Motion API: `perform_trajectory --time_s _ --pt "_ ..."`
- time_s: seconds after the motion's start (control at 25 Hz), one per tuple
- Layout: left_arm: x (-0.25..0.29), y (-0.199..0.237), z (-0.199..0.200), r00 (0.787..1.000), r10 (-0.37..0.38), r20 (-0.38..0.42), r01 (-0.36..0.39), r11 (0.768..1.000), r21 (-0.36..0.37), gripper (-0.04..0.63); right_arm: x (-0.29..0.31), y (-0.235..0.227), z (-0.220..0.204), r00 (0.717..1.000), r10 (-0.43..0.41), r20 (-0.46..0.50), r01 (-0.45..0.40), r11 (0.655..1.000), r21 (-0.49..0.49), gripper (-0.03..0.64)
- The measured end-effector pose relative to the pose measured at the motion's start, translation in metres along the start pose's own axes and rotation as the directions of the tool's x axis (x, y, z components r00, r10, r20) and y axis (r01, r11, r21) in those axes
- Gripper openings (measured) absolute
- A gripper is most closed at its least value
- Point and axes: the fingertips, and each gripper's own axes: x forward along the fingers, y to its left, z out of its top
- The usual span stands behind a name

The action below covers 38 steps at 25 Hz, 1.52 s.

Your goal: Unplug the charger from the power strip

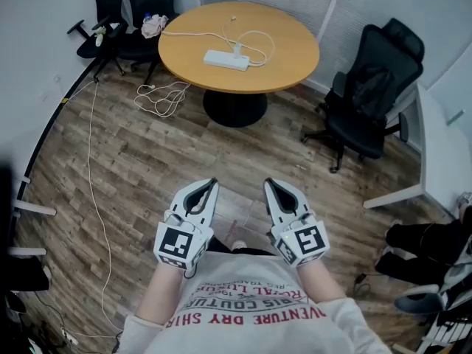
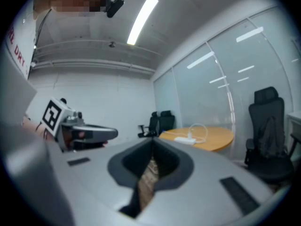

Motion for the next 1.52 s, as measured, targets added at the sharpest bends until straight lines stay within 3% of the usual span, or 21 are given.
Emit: perform_trajectory --time_s 0.36,0.92,1.16,1.52 --pt "0.029 0.07 0.008 1.0 -0.028 -0.002 0.028 0.999 -0.022 0.032 0.071 -0.004 0.003 0.999 -0.041 -0.032 0.041 0.999 0.018 0.029" --pt "0.071 0.241 0.032 0.994 -0.106 0.006 0.106 0.994 -0.014 0.032 0.225 0.011 0.023 0.981 -0.186 -0.062 0.189 0.981 0.051 0.029" --pt "0.076 0.281 0.027 0.991 -0.133 -0.013 0.133 0.99 -0.038 0.032 0.263 0.015 0.022 0.971 -0.222 -0.092 0.228 0.972 0.06 0.029" --pt "0.112 0.319 0.011 0.994 -0.093 -0.052 0.089 0.994 -0.063 0.032 0.317 -0.012 0.012 0.977 -0.178 -0.122 0.186 0.98 0.066 0.029"
